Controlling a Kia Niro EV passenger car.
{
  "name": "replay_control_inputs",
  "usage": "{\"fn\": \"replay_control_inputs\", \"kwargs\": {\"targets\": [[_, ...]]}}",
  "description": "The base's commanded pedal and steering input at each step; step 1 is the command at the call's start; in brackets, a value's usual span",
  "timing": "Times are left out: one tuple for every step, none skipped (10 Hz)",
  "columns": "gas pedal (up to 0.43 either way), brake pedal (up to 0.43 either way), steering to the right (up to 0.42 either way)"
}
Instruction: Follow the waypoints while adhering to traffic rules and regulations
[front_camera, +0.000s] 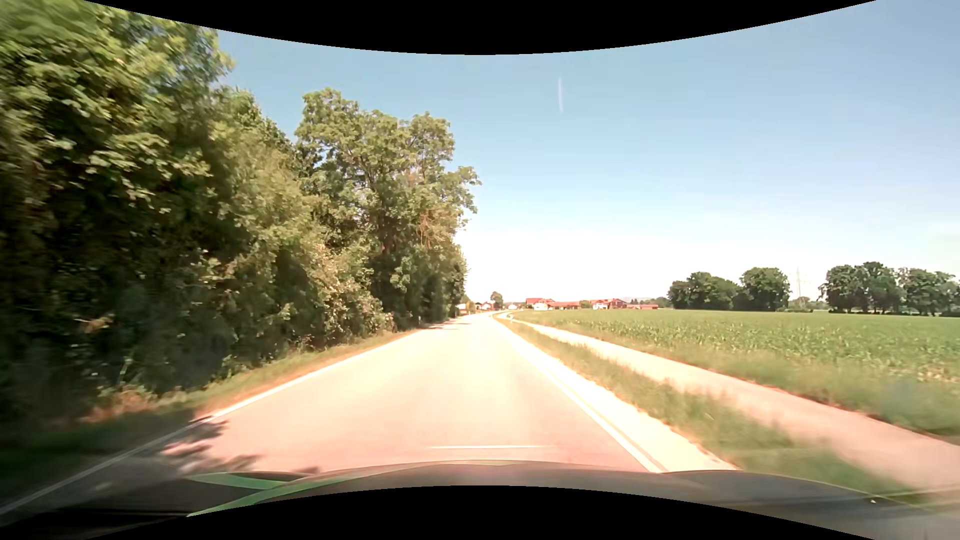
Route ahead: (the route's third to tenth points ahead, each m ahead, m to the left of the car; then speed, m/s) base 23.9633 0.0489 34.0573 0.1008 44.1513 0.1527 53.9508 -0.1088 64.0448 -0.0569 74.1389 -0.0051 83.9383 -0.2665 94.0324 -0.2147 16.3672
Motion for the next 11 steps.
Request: {"fn": "replay_control_inputs", "kwargs": {"targets": [[0.087, 0.000, -0.002], [0.087, 0.000, -0.003], [0.087, 0.000, -0.005], [0.087, 0.000, -0.006], [0.087, 0.000, -0.006], [0.087, 0.000, -0.006], [0.087, 0.000, -0.005], [0.087, 0.000, -0.003], [0.087, 0.000, -0.002], [0.087, 0.000, -0.001], [0.087, 0.000, -0.001]]}}
